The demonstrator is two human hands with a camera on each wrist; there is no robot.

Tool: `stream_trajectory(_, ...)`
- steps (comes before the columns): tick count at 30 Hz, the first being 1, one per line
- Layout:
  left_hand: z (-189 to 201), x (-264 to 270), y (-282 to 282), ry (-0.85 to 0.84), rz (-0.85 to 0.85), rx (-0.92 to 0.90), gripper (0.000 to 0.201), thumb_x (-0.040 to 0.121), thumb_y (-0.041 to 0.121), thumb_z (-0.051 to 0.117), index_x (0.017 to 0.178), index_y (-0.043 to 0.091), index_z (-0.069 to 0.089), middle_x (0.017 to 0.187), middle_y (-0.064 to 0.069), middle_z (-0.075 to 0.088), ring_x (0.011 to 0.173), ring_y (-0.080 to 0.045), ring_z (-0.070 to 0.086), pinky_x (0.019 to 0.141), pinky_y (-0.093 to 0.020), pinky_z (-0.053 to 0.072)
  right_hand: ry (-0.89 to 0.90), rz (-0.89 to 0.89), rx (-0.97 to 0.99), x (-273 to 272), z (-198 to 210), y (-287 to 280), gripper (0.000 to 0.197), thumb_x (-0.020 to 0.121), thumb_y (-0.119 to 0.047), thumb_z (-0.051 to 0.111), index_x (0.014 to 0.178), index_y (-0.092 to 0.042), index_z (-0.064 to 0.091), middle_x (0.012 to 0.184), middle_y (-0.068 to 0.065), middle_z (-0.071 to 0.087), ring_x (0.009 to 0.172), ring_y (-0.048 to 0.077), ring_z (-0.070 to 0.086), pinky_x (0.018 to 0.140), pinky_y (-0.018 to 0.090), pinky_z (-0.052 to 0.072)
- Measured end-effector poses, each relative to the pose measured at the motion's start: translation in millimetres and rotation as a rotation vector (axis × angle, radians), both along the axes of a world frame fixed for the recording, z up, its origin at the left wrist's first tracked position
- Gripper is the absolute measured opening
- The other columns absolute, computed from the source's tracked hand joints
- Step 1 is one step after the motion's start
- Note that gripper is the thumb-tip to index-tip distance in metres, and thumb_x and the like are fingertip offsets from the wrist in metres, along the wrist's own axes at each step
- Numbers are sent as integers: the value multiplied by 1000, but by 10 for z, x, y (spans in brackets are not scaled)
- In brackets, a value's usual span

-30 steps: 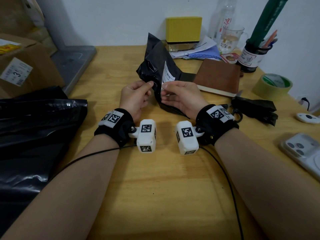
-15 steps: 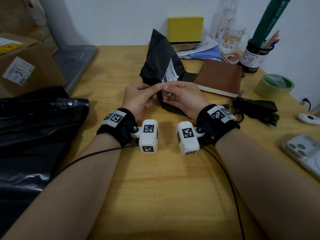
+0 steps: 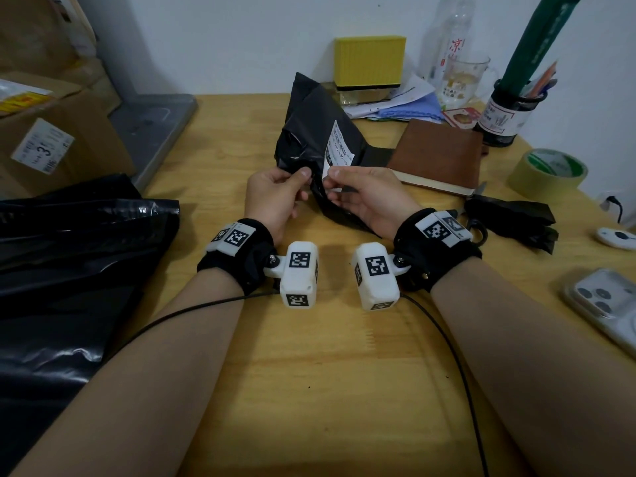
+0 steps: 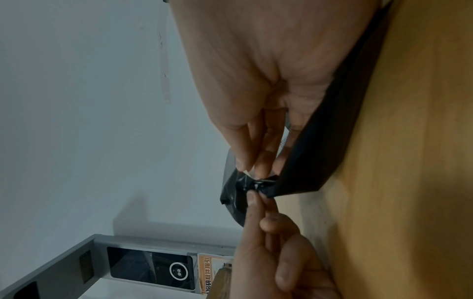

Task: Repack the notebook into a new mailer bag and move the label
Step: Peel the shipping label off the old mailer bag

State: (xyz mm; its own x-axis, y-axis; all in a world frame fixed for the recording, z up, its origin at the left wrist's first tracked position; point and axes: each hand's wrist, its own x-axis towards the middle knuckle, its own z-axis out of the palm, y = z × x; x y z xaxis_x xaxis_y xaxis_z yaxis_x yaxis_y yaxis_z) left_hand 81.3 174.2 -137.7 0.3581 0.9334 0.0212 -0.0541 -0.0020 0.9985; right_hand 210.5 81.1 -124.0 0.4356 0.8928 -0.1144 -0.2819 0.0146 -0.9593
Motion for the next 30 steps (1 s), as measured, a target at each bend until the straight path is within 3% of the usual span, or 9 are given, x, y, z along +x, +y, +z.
stream_trajectory(8, 17, -29, 16, 30, 53, 3, 20, 93, 17, 67, 74, 13, 63, 64, 4, 70, 43, -7, 45, 38, -21, 33, -29, 12, 0, 13, 6, -12, 13, 98, -11, 64, 104, -1, 70, 82, 6, 69, 68, 15, 62, 71, 25, 54)
stream_trajectory(14, 21, -39, 33, 3, 41, -39, 21, 95, 18, 64, 76, 11, 59, 80, -2, 77, 43, -6, 46, 39, -19, 34, -90, 39, -5, 7, 50, -50, 11, 100, -13, 61, 95, -5, 66, 79, 3, 63, 65, 13, 53, 67, 24, 45)
stream_trajectory(20, 32, -39, 36, 3, 49, -31, 17, 96, 20, 62, 83, 12, 56, 85, -1, 78, 43, -8, 51, 37, -20, 33, -72, 17, -26, 18, 90, -58, 11, 99, -13, 63, 94, -5, 69, 79, 4, 67, 65, 14, 56, 70, 24, 50)
stream_trajectory(26, 29, -45, 47, -48, 92, -27, 23, 96, 21, 61, 112, 5, 57, 88, 1, 78, 44, -10, 55, 36, -20, 33, -94, -22, -78, 47, 137, -52, 12, 96, -19, 69, 104, -11, 73, 80, 1, 68, 64, 15, 61, 70, 27, 57)
stream_trajectory(30, 57, -63, 47, -73, 138, -11, 12, 96, 21, 60, 103, 11, 61, 89, 3, 78, 45, -10, 58, 36, -21, 30, -65, -4, -44, 39, 139, -50, 15, 96, -18, 69, 108, -8, 71, 81, 4, 65, 64, 16, 61, 77, 40, 63)
